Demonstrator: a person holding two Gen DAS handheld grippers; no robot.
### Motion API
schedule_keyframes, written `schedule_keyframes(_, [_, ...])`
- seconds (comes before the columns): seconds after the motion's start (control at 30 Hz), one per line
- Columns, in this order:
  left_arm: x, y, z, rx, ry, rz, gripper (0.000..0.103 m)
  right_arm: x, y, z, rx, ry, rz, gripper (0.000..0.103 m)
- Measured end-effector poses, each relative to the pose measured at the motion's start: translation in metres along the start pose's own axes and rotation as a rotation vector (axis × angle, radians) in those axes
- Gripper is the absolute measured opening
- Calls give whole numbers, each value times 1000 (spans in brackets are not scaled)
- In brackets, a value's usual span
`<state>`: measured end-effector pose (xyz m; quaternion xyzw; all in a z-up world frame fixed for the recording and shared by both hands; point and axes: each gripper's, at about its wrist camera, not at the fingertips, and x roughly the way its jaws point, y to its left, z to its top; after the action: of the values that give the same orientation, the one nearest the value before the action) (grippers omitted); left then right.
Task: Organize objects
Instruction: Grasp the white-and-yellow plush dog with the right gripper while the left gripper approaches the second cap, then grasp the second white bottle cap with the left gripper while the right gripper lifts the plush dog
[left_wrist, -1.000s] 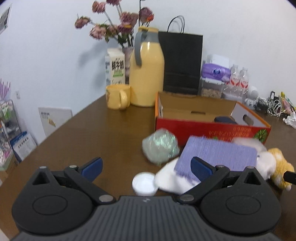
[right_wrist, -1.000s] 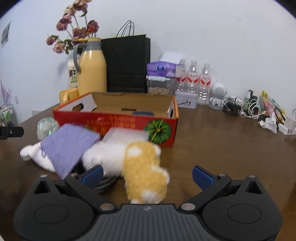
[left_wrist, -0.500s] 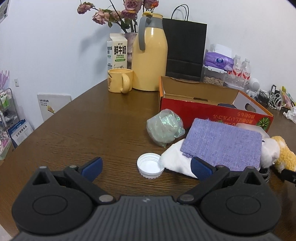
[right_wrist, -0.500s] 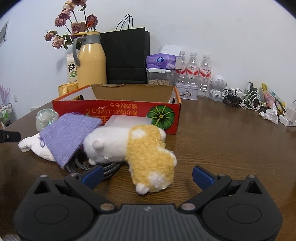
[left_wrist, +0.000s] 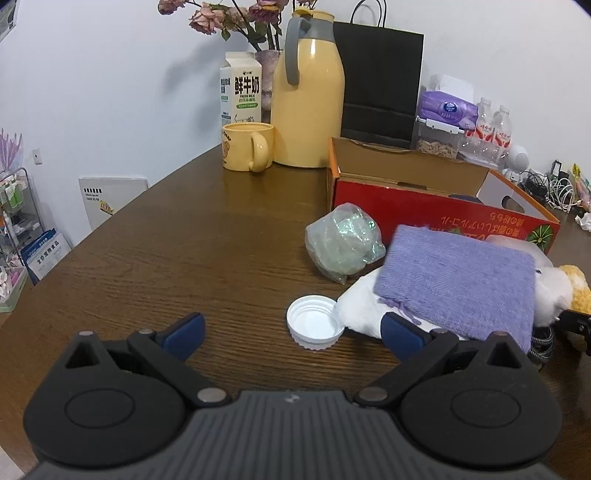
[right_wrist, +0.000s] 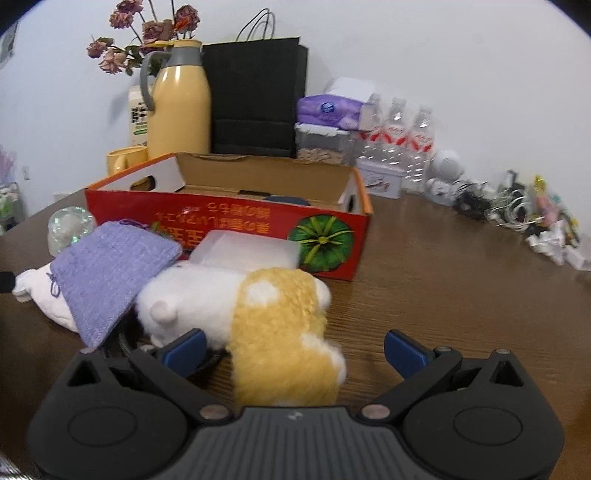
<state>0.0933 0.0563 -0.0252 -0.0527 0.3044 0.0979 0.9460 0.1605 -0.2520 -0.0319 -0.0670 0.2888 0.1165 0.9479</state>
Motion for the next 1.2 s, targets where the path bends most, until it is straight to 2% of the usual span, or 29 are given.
schedule_keyframes(0.07, [2, 0, 0, 2, 8, -5, 103, 3, 1, -1, 1, -2, 22, 97])
schedule_keyframes(0.23, [6, -3, 0, 3, 20, -11, 103, 1, 2, -4, 3, -13, 98, 69])
schedule_keyframes(0.37, [6, -5, 0, 5, 22, -14, 103, -1, 6, -7, -10, -27, 92, 64])
schedule_keyframes(0.43, [7, -4, 0, 4, 25, -11, 103, -2, 6, -9, -7, -29, 83, 56])
schedule_keyframes(0.7, [8, -1, 1, 3, 39, -6, 103, -13, -1, -13, 34, -65, 71, 54])
schedule_keyframes(0.9, [14, 4, 1, 36, 70, 14, 103, -21, -6, -15, 69, -112, 41, 54])
schedule_keyframes(1.03, [22, 5, 0, 82, 123, 31, 103, -21, -8, -14, 79, -118, 34, 54])
schedule_keyframes(1.2, [27, 2, 2, 109, 124, 23, 102, -22, -7, -15, 78, -120, 31, 54])
